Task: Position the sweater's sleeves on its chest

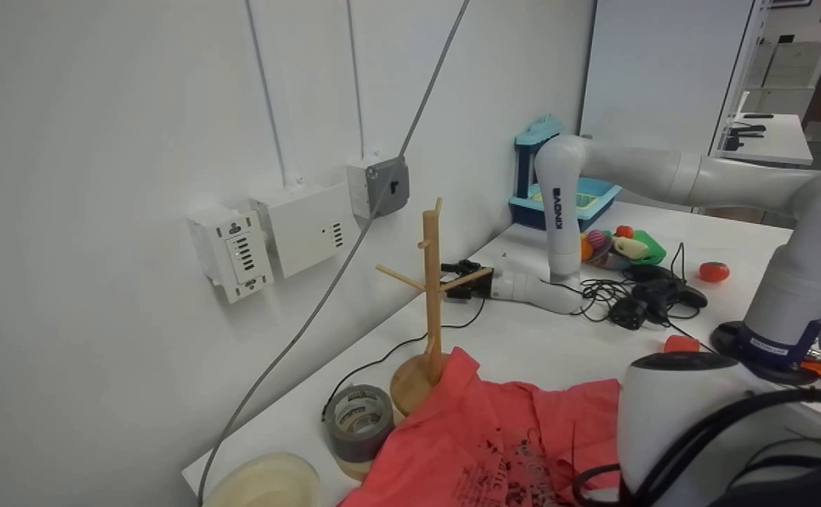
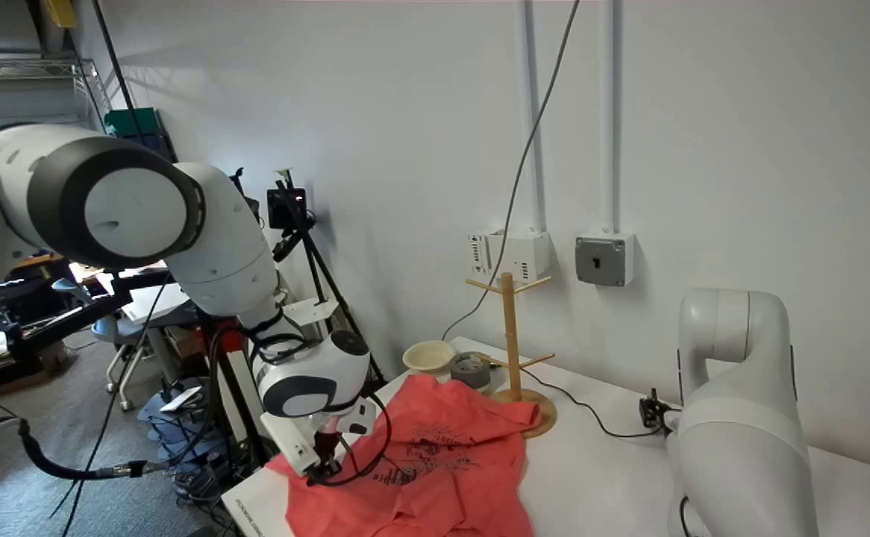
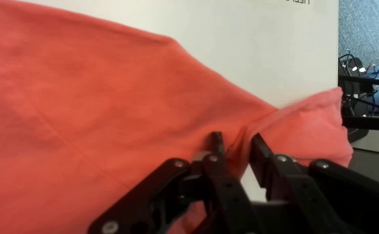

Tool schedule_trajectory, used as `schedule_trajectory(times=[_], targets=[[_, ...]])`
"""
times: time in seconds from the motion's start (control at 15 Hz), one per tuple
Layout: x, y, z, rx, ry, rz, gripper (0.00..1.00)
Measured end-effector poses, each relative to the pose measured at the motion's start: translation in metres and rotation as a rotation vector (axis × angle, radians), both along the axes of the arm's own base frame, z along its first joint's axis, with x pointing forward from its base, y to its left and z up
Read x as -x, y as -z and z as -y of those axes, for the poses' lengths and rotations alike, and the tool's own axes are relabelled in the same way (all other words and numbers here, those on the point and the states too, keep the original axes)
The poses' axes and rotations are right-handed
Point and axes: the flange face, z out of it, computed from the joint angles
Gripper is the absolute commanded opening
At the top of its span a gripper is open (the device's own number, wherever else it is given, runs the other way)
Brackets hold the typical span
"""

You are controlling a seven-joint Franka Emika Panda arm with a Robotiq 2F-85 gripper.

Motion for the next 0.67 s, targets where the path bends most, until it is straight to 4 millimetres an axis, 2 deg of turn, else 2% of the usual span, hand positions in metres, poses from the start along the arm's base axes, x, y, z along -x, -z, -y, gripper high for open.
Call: schedule_trajectory(times=[0.4, 0.67], targets=[[-0.003, -0.006, 0.004, -0.023, 0.013, -0.028, 0.01], [-0.015, -0.033, 0.017, -0.047, 0.02, -0.07, 0.01]])
